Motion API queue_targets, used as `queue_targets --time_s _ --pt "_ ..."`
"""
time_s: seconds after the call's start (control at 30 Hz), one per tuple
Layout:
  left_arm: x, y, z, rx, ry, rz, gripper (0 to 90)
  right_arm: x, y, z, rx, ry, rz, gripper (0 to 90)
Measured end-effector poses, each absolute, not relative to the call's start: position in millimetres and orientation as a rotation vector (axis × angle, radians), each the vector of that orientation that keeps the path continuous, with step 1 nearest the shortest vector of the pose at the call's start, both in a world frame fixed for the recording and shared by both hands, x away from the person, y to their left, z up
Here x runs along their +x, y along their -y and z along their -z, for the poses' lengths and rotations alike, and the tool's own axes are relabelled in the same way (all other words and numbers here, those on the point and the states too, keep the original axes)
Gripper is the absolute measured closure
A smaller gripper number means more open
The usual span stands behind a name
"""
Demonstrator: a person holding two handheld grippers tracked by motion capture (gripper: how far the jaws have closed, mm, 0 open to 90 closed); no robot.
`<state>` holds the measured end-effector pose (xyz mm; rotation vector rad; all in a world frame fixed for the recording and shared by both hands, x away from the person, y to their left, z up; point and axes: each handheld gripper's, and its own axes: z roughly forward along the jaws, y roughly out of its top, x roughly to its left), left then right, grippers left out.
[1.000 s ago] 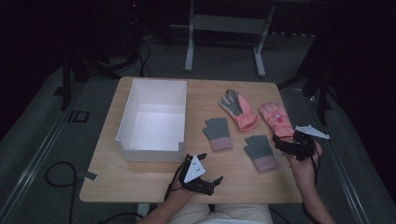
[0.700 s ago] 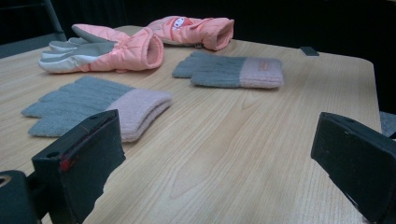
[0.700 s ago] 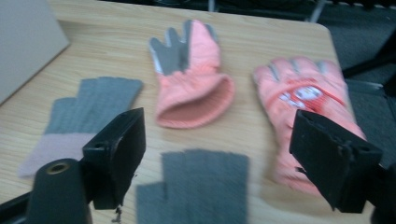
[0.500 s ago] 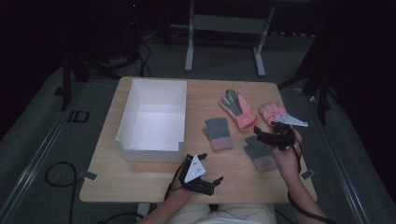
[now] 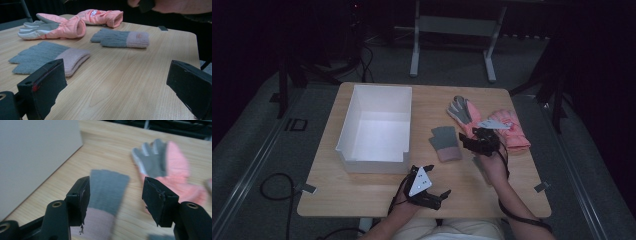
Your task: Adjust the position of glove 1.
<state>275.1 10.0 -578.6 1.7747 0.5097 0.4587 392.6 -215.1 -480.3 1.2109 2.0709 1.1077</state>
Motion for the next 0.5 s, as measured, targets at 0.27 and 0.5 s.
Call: queue_targets --time_s 0.27,0.5 --pt "275 -10 579 1.778 -0.499 -0.458 2.0 409 176 504 1.178 -2.164 -1.027 45.5" --pt "275 -9 579 1.777 -0.497 -0.456 2.0 425 168 525 1.194 -2.193 -0.969 53.1"
